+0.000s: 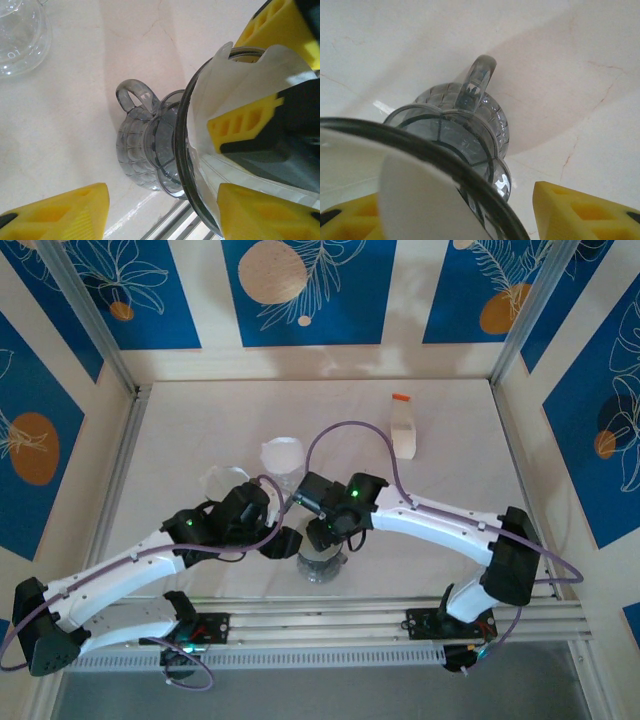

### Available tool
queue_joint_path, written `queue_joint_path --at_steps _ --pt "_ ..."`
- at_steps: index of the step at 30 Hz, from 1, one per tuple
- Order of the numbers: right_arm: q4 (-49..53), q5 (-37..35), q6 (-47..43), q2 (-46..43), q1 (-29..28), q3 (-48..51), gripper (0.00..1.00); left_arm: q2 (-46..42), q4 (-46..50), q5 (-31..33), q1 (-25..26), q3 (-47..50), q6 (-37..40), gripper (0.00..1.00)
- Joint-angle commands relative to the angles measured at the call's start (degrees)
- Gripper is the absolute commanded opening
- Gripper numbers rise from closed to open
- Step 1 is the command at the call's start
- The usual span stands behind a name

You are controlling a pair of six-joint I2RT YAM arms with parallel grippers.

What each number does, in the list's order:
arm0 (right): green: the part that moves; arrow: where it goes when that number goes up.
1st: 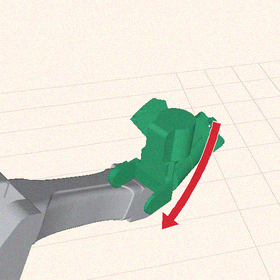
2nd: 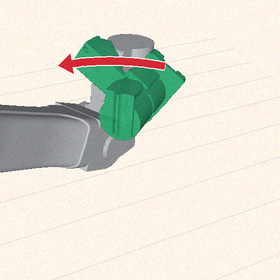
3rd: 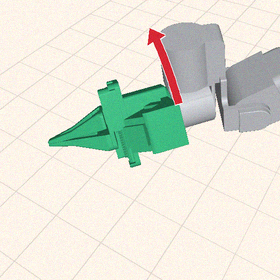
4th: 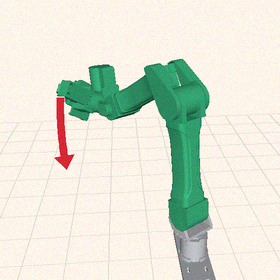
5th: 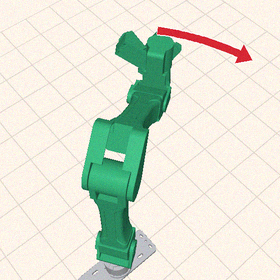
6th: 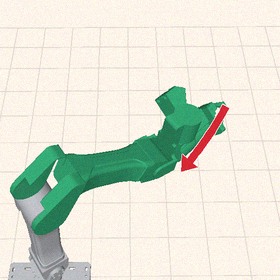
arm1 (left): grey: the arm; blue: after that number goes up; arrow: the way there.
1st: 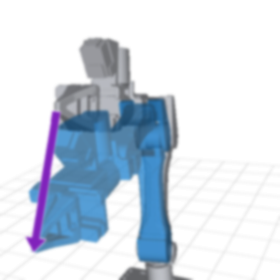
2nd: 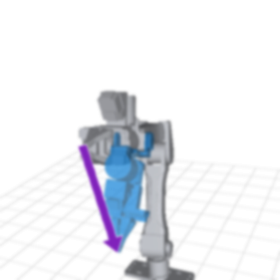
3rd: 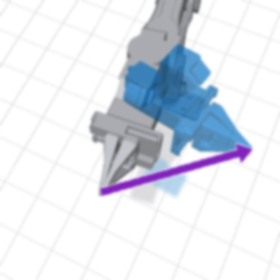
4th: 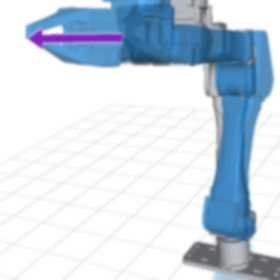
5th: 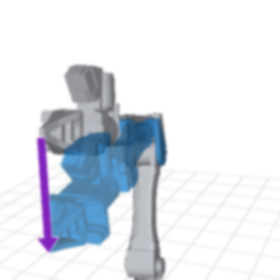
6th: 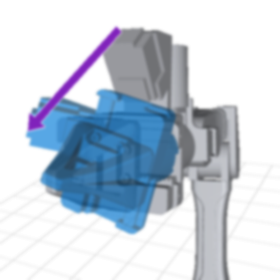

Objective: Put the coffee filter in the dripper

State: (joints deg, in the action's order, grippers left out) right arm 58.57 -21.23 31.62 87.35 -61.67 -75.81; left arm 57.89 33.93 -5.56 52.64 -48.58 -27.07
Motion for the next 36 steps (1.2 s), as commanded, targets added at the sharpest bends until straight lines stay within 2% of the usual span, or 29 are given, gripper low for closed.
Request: queue_joint_path --at_steps 1,15,36 --pt "1.9 -1.9 1.7 -3.0 -0.5 -1.5 0.57 -0.1 1.6 -0.4 -0.4 -0.8 0.3 0.59" --pt "7.4 -5.8 5.9 -8.9 -0.4 0.5 0.56 -0.1 1.8 0.2 -0.5 -1.2 0.0 0.63" --pt "5.8 -8.0 4.8 -11.8 -1.6 -3.4 0.59 -1.9 4.2 1.6 -0.6 -4.6 -0.3 0.74"
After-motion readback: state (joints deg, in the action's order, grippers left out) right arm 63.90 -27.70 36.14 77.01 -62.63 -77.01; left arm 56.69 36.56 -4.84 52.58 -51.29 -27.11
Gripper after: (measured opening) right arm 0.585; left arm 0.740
